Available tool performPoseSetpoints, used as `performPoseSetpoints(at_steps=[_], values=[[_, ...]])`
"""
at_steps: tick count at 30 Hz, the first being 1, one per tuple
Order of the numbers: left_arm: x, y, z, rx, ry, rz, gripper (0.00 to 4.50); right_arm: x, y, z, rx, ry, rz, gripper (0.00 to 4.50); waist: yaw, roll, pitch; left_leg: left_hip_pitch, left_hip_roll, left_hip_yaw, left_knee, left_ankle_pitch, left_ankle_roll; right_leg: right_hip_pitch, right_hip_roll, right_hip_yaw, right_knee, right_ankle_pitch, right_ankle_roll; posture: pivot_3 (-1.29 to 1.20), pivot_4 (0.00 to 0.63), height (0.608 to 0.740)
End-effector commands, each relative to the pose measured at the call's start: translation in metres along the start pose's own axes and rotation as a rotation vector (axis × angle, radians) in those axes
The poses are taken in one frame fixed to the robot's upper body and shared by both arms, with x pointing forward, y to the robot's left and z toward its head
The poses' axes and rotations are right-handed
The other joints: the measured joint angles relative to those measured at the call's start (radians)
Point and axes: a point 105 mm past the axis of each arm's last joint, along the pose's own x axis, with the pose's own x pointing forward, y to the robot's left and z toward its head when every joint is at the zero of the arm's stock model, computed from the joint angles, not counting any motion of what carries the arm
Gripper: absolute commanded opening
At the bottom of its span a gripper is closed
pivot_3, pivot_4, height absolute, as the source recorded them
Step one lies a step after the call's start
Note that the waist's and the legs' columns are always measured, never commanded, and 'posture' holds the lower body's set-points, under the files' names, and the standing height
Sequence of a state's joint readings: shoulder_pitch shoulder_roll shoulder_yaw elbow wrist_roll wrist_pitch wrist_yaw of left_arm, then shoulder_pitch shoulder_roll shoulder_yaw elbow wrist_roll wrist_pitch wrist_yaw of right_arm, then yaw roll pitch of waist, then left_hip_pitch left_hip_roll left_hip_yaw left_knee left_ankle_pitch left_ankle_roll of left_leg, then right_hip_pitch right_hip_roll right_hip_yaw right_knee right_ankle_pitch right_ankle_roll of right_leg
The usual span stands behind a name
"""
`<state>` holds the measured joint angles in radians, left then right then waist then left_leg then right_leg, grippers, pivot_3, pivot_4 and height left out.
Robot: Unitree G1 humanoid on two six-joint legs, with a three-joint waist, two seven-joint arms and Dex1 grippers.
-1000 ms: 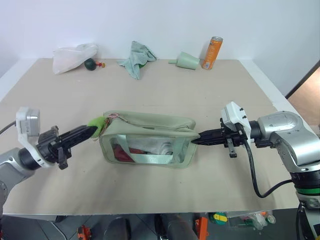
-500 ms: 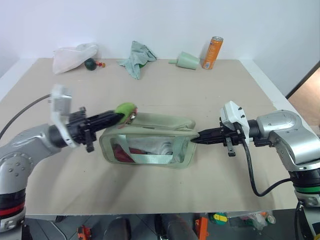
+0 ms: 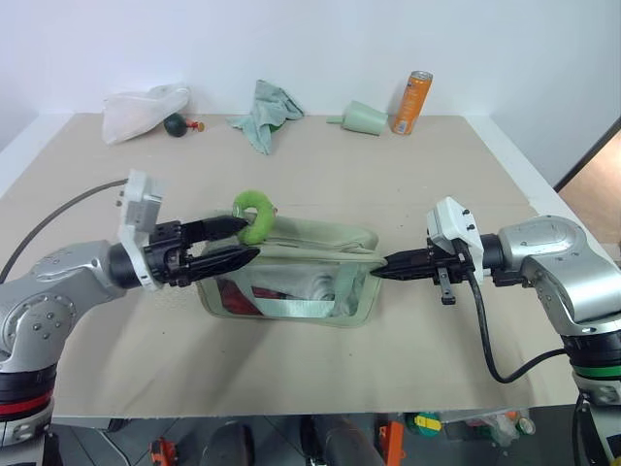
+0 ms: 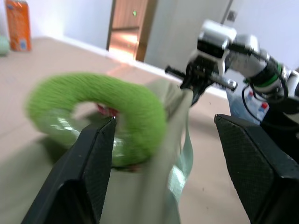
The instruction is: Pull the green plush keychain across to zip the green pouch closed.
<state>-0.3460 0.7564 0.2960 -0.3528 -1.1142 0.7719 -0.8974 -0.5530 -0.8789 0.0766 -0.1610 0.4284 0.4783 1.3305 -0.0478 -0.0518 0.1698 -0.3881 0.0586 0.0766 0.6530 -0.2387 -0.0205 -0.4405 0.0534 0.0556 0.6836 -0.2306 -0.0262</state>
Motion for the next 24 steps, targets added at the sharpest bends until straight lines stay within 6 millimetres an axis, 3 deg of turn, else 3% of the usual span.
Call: performPoseSetpoints(at_steps=[1, 6, 14, 22, 24], values=[[-0.016, -0.006, 0.028, 0.025, -0.115, 0.008, 3.31, 0.002, 0.003, 0.001, -0.011, 0.013, 0.019, 0.0, 0.0, 0.0, 0.0, 0.0, 0.0, 0.0, 0.0, 0.0, 0.0, 0.0, 0.0, 0.0, 0.0, 0.0, 0.0, 0.0, 0.15, 0.74], [-0.034, -0.009, 0.03, 0.013, -0.126, 0.059, 3.31, 0.002, 0.001, 0.001, -0.016, 0.014, 0.024, 0.0, -0.001, 0.0, 0.0, 0.0, 0.0, 0.0, 0.0, 0.0, 0.0, 0.0, 0.0, 0.0, 0.0, 0.0, 0.0, 0.0, 0.15, 0.74], [-0.068, 0.0, -0.017, -0.068, 0.018, 0.216, 3.31, 0.003, 0.001, 0.001, -0.019, 0.014, 0.035, 0.0, 0.0, 0.0, 0.0, 0.0, 0.0, 0.0, 0.0, 0.0, 0.0, 0.0, 0.0, 0.0, 0.0, -0.001, -0.001, 0.0, 0.15, 0.74], [-0.057, 0.006, -0.047, -0.143, 0.054, 0.21, 3.31, 0.003, 0.0, 0.002, -0.026, 0.015, 0.037, 0.0, 0.0, 0.0, 0.0, 0.0, 0.0, 0.001, 0.0, 0.0, 0.0, 0.0, 0.0, 0.0, 0.0, -0.001, -0.001, 0.0, 0.15, 0.74], [-0.054, 0.009, -0.056, -0.165, 0.073, 0.211, 2.77, 0.003, 0.0, 0.002, -0.026, 0.017, 0.033, 0.0, 0.0, 0.0, 0.0, 0.0, 0.0, 0.001, 0.0, 0.0, 0.0, 0.0, 0.0, 0.0, 0.0, -0.001, -0.001, 0.0, 0.15, 0.74]])
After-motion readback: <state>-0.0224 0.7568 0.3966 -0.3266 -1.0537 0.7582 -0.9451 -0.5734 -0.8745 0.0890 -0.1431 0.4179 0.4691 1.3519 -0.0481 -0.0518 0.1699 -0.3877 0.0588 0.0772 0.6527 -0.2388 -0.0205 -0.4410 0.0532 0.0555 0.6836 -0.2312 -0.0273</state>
